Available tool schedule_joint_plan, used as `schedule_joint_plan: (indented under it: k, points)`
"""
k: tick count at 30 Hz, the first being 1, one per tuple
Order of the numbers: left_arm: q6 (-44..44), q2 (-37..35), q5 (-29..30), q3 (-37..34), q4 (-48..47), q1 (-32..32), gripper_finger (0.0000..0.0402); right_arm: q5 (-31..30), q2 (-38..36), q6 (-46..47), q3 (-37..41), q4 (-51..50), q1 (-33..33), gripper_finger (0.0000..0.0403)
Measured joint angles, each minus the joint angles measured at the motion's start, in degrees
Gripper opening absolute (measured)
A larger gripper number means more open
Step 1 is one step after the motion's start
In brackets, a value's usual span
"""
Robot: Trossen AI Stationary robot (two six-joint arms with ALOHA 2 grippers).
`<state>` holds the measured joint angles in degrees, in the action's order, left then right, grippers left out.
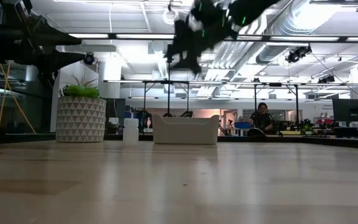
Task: Pick and place pill bottles into a basket
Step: Put the transparent pill bottle into the gray bin
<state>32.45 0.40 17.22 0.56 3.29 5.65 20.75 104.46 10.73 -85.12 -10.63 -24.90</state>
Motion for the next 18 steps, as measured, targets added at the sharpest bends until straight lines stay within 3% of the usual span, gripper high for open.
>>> schedule_joint_plan:
  k: [6,14,18]
  points:
    - [0.0,0.0,0.0,0.0,-0.01,-0.01,0.0198,-7.77,-15.76,-7.95,7.59,2.35,7.11,0.0158]
    - [0.0,0.0,0.0,0.0,-0.01,0.0,0.0198,-11.59,-41.02,-1.55,41.0,25.57,12.6,0.0089]
    - [-0.73,0.0,0.0,0.02,0.0,-0.01,0.0198,-12.47,-51.79,-0.68,54.9,29.9,15.28,0.0062]
